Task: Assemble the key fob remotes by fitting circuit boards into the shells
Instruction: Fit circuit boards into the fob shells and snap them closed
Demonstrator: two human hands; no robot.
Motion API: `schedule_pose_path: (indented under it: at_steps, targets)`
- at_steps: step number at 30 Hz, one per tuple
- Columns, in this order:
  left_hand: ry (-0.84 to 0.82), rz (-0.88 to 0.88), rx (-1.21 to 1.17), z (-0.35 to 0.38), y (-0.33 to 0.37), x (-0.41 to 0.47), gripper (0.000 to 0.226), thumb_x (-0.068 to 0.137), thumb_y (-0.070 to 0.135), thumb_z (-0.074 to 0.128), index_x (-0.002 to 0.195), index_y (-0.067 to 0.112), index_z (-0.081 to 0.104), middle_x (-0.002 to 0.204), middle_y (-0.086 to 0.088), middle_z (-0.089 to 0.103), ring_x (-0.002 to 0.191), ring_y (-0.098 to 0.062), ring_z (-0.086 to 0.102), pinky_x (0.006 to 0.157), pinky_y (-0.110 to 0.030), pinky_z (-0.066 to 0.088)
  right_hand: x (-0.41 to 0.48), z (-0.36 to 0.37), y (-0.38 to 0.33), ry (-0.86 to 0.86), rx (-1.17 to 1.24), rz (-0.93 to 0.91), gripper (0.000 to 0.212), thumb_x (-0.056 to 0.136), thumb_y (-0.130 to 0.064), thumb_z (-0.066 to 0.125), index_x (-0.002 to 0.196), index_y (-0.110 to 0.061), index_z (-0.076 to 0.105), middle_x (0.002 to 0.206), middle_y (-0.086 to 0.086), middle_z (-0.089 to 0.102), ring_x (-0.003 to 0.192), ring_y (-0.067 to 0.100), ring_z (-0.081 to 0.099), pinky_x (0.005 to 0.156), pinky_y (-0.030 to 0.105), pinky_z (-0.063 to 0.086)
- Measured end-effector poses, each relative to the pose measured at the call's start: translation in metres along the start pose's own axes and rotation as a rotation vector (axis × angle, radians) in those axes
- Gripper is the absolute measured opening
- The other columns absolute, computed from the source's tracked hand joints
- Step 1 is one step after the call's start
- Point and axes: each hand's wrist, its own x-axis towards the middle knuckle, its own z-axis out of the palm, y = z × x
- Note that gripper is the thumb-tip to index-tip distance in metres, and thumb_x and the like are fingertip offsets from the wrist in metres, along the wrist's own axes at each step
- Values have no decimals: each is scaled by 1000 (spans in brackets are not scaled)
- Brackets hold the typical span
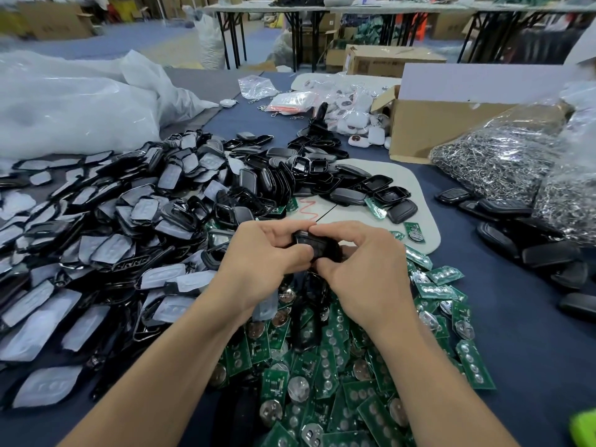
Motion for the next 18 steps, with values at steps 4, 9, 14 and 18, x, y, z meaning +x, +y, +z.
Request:
schedule_pose_path:
  at_steps: [4,9,14,18]
  targets:
    - [39,-21,-75,-1,2,1,27,99,1,66,118,13,79,104,-9,81,98,-14,75,77,-26,62,-4,2,-11,42,-105,-134,51,72,3,81,112,-30,81,110,-20,73,103,-4,66,102,20,51]
    - [82,-58,-119,-1,-1,2,26,98,-2,66,108,14,82,106,-6,81,106,-26,76,72,-25,62,-7,1,-13,43,-126,-179,51,72,6,79,112,-25,81,115,-13,76,101,0,68,101,26,54]
    - [116,-51,-132,0,0,3,32,97,-4,66,95,20,86,102,-6,82,96,-22,79,69,-25,62,-4,3,-12,39,-36,-98,44,74,-3,81,108,-32,81,105,-18,78,87,-1,68,91,26,58]
    - [125,-17,-168,1,2,3,35,96,-6,66,85,19,87,96,-10,82,91,-26,80,71,-26,64,5,-6,-7,11,314,176,26,86,-8,75,100,-29,83,97,-9,81,92,9,76,89,39,63]
